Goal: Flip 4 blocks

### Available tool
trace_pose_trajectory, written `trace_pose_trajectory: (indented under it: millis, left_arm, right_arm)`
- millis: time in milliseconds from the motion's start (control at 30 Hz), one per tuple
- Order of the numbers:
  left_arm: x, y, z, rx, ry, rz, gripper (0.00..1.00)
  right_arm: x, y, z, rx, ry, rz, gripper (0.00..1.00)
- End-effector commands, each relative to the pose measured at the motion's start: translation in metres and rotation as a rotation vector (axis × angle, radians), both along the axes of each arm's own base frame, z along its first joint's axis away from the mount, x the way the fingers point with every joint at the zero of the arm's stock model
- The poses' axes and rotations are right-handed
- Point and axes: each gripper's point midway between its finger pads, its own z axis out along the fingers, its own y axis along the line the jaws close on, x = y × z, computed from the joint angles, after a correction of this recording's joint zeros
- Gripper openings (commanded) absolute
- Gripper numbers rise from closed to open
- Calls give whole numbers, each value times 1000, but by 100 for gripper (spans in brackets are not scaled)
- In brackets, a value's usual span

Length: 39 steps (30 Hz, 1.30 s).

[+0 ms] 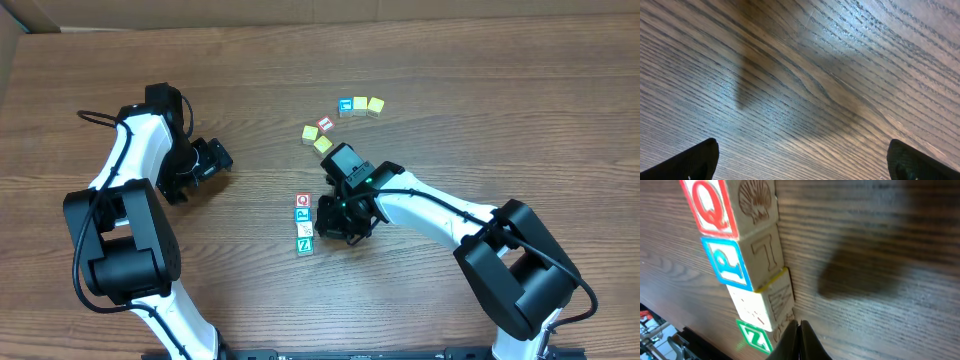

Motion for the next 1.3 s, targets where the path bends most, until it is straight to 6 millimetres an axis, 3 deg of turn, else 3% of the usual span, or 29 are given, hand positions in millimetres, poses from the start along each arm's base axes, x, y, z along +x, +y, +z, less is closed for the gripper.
trace_pose_trajectory:
  millis: [0,300,867,1267]
  left_arm:
    - [4,-1,4,13,-13,-6,100]
    - [4,-1,4,13,-13,-6,100]
    - [4,-1,4,13,-13,-6,100]
    - [4,-1,4,13,-13,-6,100]
  right_arm:
    - [6,0,3,2,-28,-14,4]
    - [14,1,3,1,-65,-26,4]
    - [3,14,4,8,-56,-20,4]
    - [6,11,2,-11,-73,-27,4]
